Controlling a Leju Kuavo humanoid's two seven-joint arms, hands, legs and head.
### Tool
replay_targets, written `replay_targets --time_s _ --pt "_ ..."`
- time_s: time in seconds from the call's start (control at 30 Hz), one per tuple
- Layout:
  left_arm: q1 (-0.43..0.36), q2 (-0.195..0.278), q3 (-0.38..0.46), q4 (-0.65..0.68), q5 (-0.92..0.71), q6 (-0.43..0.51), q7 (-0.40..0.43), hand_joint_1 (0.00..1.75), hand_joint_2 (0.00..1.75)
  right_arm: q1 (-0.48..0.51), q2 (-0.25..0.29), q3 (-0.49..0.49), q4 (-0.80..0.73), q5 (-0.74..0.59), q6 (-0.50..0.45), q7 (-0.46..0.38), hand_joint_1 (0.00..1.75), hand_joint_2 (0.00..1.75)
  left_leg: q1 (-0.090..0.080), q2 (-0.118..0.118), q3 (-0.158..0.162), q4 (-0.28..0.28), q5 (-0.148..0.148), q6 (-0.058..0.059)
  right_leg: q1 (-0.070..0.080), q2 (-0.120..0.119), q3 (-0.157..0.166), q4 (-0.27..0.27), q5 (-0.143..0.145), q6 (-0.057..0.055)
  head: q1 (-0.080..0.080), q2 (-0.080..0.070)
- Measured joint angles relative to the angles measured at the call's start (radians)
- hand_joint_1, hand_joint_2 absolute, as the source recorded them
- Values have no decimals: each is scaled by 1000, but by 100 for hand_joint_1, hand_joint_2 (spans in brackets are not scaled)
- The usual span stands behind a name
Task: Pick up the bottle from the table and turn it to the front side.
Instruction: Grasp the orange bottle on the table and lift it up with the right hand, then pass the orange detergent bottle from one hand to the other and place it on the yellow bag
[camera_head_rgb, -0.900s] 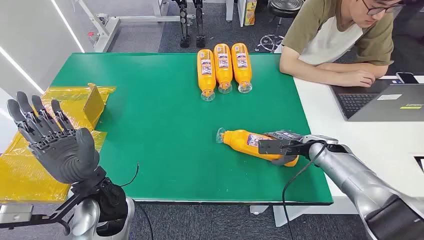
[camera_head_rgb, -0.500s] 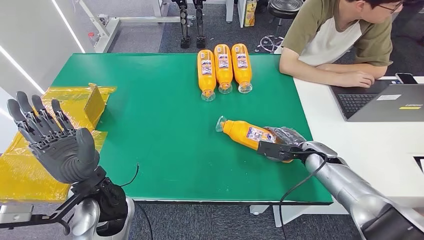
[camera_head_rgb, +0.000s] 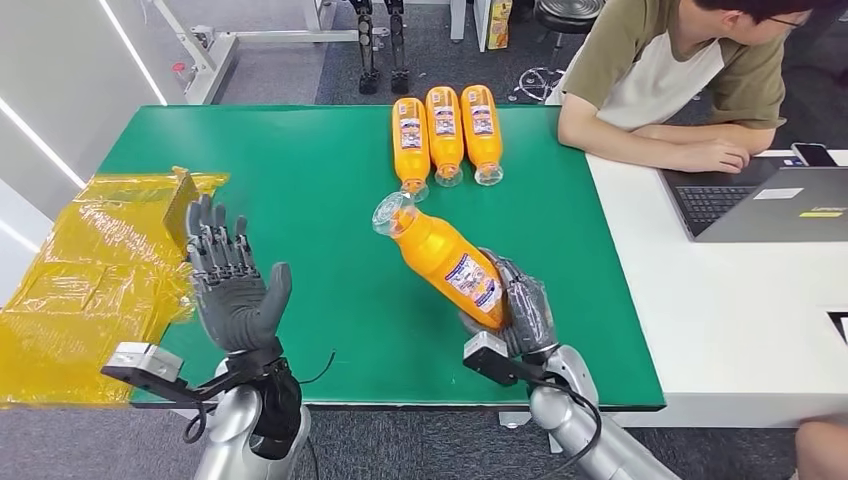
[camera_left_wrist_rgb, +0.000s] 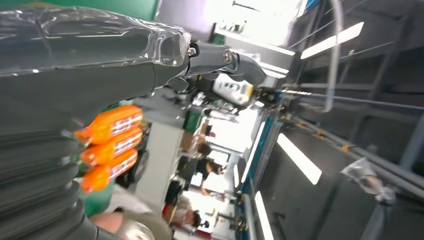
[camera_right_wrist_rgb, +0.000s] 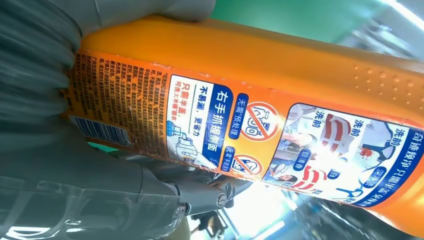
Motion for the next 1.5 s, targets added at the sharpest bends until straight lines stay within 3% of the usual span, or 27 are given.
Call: replay_targets --time_s 0.2,0.37,0.83,1.07,1.2,1.3,1.5 --pt "-47 -10 0 191 38 -68 49 0 175 27 75 -7 -48 30 -4 -40 175 175 0 2 0 0 0 0 0 2 -1 0 0 0 0 0" --pt "-77 -17 -5 282 48 -110 70 0 175 41 96 2 -64 55 35 -21 175 175 0 2 0 0 0 0 0 2 -1 0 0 0 0 0" --pt "-94 -21 -18 327 16 -166 55 0 175 58 95 52 -43 172 267 120 175 175 0 2 0 0 -1 0 0 2 -1 0 0 0 0 0" --pt "-94 -21 -18 316 0 -167 50 0 175 65 79 53 -37 207 319 155 175 175 0 2 0 0 -1 0 0 2 -1 0 0 0 0 0" --pt "-94 -21 -18 316 -7 -173 47 166 175 59 77 53 -32 213 340 149 175 175 0 2 -1 0 -1 0 0 2 -1 0 0 0 0 0" --pt "-94 -21 -19 316 -14 -184 42 175 175 51 77 52 -26 214 341 140 175 175 0 2 0 0 -1 0 0 2 -1 0 0 0 0 0" --pt "-95 -21 -24 316 -44 -206 49 175 175 49 77 48 -18 215 287 116 175 175 0 2 0 0 -1 0 0 2 -1 0 0 0 0 0"
